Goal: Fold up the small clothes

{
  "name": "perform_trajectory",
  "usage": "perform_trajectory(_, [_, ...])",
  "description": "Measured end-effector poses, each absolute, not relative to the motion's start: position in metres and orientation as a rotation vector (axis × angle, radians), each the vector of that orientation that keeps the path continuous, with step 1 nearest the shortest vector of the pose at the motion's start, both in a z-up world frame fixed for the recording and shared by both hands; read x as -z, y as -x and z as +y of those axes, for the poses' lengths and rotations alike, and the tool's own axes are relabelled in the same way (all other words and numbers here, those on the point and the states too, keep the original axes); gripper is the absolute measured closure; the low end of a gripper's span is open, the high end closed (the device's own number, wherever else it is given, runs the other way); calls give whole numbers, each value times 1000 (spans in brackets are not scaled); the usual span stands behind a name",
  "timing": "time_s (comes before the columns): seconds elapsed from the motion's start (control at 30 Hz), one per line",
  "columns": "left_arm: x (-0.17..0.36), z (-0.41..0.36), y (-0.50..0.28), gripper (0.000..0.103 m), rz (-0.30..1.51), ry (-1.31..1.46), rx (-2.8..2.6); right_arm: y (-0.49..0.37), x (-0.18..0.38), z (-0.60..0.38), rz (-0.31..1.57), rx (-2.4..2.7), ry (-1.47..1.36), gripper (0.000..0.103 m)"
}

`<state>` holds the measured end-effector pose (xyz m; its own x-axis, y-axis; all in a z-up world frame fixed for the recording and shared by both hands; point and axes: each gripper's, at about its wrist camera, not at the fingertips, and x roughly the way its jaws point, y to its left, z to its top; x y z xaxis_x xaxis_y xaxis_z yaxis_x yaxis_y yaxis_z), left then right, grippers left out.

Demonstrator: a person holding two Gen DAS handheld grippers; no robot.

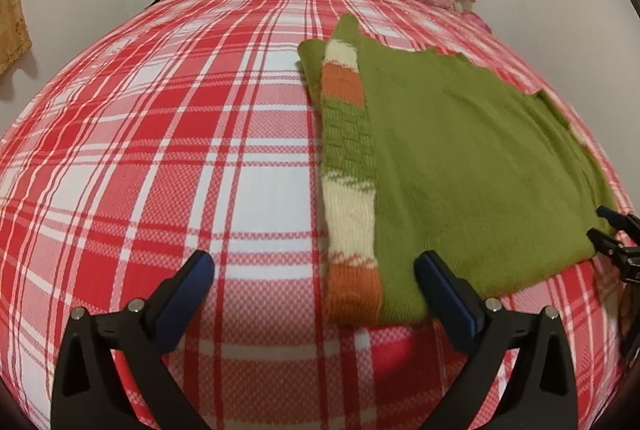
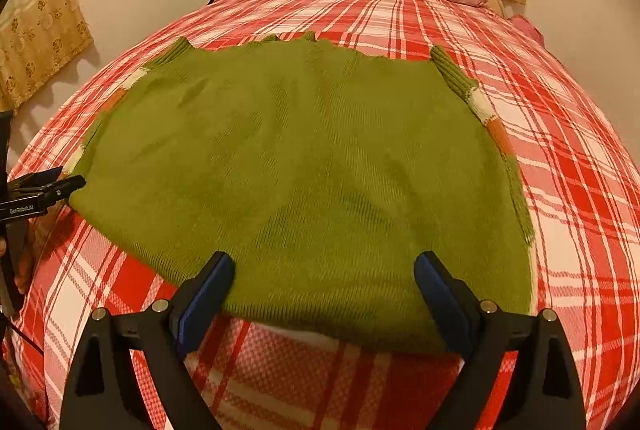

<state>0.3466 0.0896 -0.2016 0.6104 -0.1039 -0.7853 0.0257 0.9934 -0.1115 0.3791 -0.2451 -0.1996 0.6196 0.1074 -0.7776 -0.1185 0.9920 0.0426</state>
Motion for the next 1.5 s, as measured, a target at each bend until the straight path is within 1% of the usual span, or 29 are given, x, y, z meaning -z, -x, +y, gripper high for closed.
perform_trajectory(0.13, [191, 108, -336, 0, 884, 179, 110, -373, 188, -240, 882, -100, 30, 10])
perform_trajectory(0.2, [184, 118, -328, 0, 853, 187, 114, -367, 175, -226, 844, -97, 73, 10])
perform_trajectory(0.3, [176, 129, -319, 0, 827, 125, 86, -364, 157, -183, 783, -194, 177, 10])
perform_trajectory(0.4, [170, 142, -319, 0, 819, 103, 72, -371, 154, -140, 782, -281, 238, 10])
perform_trajectory(0.43, [167, 148, -320, 0, 813, 99, 63, -374, 154, -127, 783, -307, 251, 12])
perform_trajectory(0.47, [166, 153, -322, 0, 804, 98, 60, -378, 155, -110, 778, -333, 274, 18])
perform_trajectory(0.5, [163, 158, -322, 0, 791, 99, 61, -380, 156, -98, 775, -348, 294, 23])
perform_trajectory(0.73, [161, 181, -334, 0, 778, 138, 70, -382, 168, -21, 748, -459, 442, 25])
perform_trajectory(0.8, [166, 186, -338, 0, 790, 150, 66, -382, 174, -8, 750, -470, 474, 31])
perform_trajectory(0.97, [176, 194, -347, 0, 831, 225, 93, -385, 186, 19, 745, -466, 554, 34])
perform_trajectory(1.07, [176, 194, -352, 0, 832, 237, 113, -387, 191, 29, 734, -458, 583, 41])
perform_trajectory(1.23, [172, 187, -362, 0, 819, 199, 127, -392, 196, 43, 701, -436, 621, 44])
perform_trajectory(1.3, [170, 184, -370, 0, 814, 184, 128, -397, 198, 47, 691, -429, 627, 53])
perform_trajectory(1.37, [169, 181, -379, 0, 813, 174, 131, -400, 200, 48, 699, -437, 609, 57])
perform_trajectory(1.5, [165, 166, -402, 0, 803, 178, 197, -397, 201, 47, 684, -438, 600, 59])
